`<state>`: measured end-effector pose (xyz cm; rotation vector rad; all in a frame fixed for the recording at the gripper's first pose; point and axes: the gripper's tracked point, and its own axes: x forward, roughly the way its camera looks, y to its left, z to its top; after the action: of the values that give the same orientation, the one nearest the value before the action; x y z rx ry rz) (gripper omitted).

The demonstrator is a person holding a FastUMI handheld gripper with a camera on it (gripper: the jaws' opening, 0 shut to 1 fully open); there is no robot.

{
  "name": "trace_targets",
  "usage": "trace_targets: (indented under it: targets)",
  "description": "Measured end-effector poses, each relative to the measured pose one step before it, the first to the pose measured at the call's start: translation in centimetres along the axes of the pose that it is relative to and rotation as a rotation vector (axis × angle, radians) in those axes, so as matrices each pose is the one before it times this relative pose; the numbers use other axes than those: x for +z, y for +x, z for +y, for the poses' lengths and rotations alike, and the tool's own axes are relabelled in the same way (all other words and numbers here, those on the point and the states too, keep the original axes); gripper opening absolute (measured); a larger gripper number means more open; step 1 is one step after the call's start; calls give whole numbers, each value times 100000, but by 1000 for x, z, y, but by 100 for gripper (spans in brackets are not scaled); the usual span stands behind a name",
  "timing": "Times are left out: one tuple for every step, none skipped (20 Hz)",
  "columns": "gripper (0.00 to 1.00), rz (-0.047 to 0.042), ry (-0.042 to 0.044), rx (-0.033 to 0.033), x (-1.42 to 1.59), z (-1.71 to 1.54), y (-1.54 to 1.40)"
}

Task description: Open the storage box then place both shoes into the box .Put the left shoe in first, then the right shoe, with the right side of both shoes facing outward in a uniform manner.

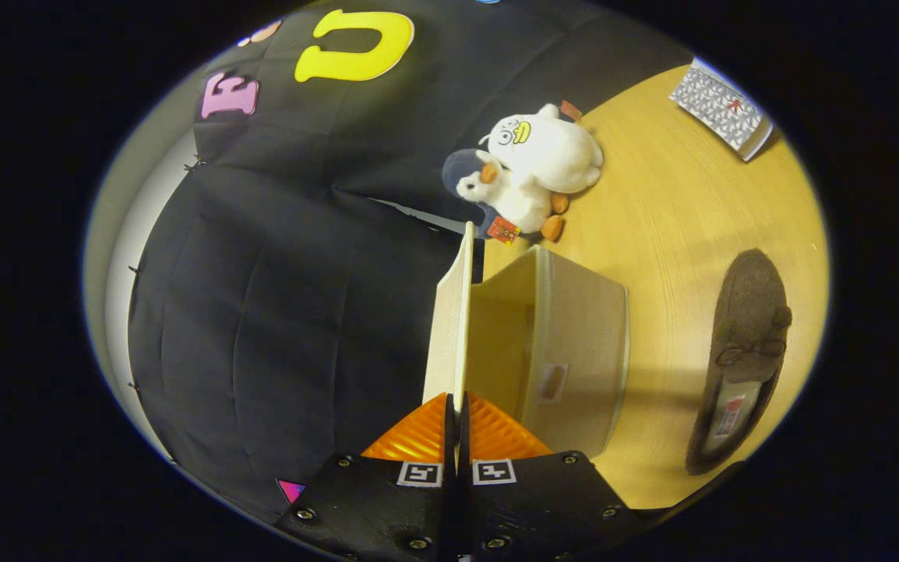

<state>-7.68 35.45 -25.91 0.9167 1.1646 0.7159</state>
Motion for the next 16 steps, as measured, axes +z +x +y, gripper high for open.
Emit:
trace_targets:
  targets:
    - [0,425,-1899,643,159,1536,118]
    - [0,531,-2321,-520,-17,1409,278]
    - [0,-94,-1942,196,334,1424,379]
    - [0,220,-1768,543,45,1415,521]
    - [0,739,-1892,-264,122,1166,703]
    - [0,262,-1759,-1334,89,834,656]
    - [0,301,-1269,-462,-95,1016,751]
    - [0,521,-518,-47,-155,1439,931]
    - [0,660,-517,126,-22,1181,1141]
    - [0,1161,-962,-519,-173,1244,1001]
    - [0,707,-2224,-1046,38,1229,1148]
    - [0,369,-1601,-1419,3,1097,763]
    - [0,712,216,-872,-83,1272,1106]
    - [0,965,747,-639,-368,1088,1536]
    - [0,895,697,-1068,-125,736,1684]
    - [0,818,871,-1120,-161,473,1838]
